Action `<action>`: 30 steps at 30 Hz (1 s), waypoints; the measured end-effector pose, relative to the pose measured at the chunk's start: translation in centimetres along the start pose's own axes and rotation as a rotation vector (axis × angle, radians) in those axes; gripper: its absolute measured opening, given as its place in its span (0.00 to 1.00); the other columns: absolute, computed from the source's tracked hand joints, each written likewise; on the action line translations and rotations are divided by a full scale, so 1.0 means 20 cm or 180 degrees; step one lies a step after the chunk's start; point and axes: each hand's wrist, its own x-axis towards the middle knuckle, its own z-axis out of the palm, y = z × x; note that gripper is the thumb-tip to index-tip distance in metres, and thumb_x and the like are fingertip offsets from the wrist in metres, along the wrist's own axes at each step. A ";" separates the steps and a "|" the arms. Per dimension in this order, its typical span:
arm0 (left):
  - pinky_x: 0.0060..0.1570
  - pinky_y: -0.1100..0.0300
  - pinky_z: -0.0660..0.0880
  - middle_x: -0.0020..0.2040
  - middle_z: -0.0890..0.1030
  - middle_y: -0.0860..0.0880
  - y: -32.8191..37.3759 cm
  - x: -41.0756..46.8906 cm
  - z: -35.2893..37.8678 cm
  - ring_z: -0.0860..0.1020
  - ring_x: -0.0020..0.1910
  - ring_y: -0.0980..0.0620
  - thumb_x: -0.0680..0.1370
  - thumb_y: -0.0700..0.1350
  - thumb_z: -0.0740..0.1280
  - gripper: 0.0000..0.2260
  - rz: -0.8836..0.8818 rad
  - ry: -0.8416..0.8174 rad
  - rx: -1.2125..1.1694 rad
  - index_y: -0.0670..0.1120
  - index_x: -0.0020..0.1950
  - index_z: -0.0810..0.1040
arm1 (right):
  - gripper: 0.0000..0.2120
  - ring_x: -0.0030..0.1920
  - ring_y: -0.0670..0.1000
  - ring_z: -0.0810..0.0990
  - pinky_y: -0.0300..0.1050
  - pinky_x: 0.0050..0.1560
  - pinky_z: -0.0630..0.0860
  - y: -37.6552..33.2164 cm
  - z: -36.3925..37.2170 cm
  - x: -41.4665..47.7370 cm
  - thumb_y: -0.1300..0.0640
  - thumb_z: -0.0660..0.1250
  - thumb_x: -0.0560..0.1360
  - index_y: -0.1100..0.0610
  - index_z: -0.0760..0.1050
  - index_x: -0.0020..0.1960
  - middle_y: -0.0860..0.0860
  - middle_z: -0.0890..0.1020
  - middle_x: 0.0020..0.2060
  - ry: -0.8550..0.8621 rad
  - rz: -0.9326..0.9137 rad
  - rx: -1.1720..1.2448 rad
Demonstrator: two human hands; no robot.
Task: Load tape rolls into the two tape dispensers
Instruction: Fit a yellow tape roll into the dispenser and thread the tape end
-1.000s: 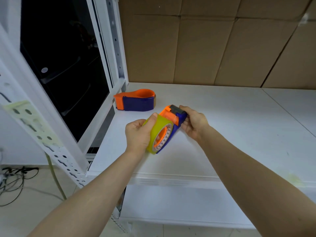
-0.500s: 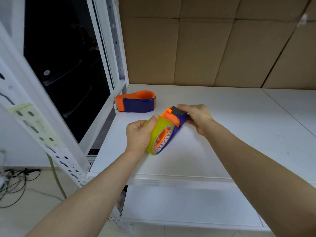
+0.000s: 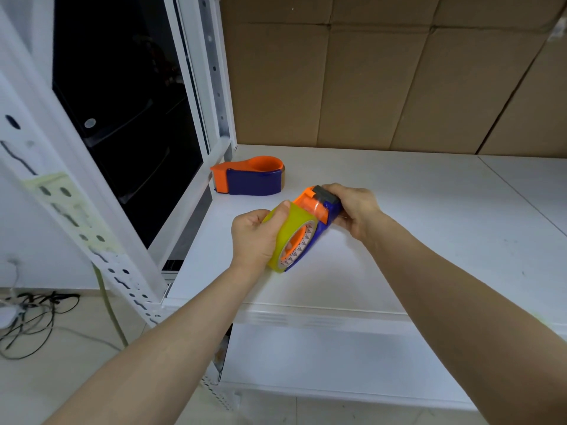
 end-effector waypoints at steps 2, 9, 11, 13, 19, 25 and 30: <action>0.34 0.59 0.76 0.22 0.77 0.51 0.00 -0.01 0.00 0.78 0.26 0.55 0.74 0.50 0.70 0.18 0.0046 -0.0051 0.0067 0.45 0.26 0.74 | 0.10 0.36 0.50 0.79 0.44 0.40 0.79 -0.01 0.00 0.00 0.55 0.72 0.70 0.57 0.72 0.38 0.54 0.80 0.36 0.0163 -0.0071 -0.0059; 0.35 0.59 0.77 0.24 0.78 0.51 -0.01 -0.01 -0.01 0.79 0.26 0.55 0.74 0.50 0.69 0.17 0.0134 -0.0191 0.0118 0.43 0.28 0.74 | 0.10 0.37 0.50 0.79 0.44 0.41 0.79 -0.07 -0.03 0.00 0.53 0.73 0.69 0.57 0.73 0.38 0.53 0.80 0.36 -0.0054 -0.0281 -0.0733; 0.35 0.59 0.77 0.25 0.79 0.51 -0.01 -0.01 -0.01 0.79 0.27 0.55 0.74 0.51 0.69 0.16 0.0108 -0.0213 0.0126 0.43 0.30 0.76 | 0.12 0.36 0.50 0.79 0.45 0.43 0.79 -0.07 -0.02 0.00 0.53 0.74 0.69 0.58 0.73 0.39 0.54 0.80 0.37 -0.0035 -0.0258 -0.0557; 0.37 0.56 0.77 0.28 0.79 0.46 0.00 -0.01 -0.01 0.80 0.29 0.52 0.74 0.51 0.70 0.16 0.0075 -0.0156 0.0094 0.42 0.30 0.76 | 0.10 0.37 0.51 0.80 0.47 0.43 0.80 -0.06 -0.03 -0.01 0.54 0.73 0.70 0.59 0.74 0.41 0.56 0.81 0.40 -0.0096 -0.0149 -0.0359; 0.40 0.53 0.79 0.28 0.80 0.47 0.01 -0.02 -0.01 0.80 0.31 0.49 0.74 0.51 0.70 0.16 -0.0025 -0.0064 -0.0082 0.45 0.29 0.77 | 0.11 0.37 0.51 0.81 0.43 0.30 0.81 0.00 -0.03 -0.05 0.59 0.70 0.72 0.62 0.76 0.52 0.57 0.82 0.42 -0.0160 0.0076 0.0555; 0.39 0.55 0.79 0.25 0.79 0.51 0.02 -0.03 -0.01 0.80 0.28 0.54 0.74 0.50 0.70 0.16 -0.0158 0.0103 -0.0194 0.47 0.28 0.77 | 0.04 0.37 0.50 0.81 0.44 0.37 0.82 0.04 -0.03 -0.08 0.60 0.65 0.76 0.61 0.75 0.45 0.56 0.82 0.38 -0.0395 0.0119 0.0908; 0.44 0.50 0.80 0.26 0.80 0.50 0.02 -0.02 0.01 0.81 0.33 0.49 0.73 0.51 0.71 0.15 -0.0229 0.0086 -0.0237 0.46 0.28 0.78 | 0.05 0.34 0.49 0.79 0.43 0.38 0.81 0.03 -0.01 -0.08 0.61 0.65 0.75 0.60 0.74 0.41 0.55 0.80 0.36 0.0041 -0.0042 0.0563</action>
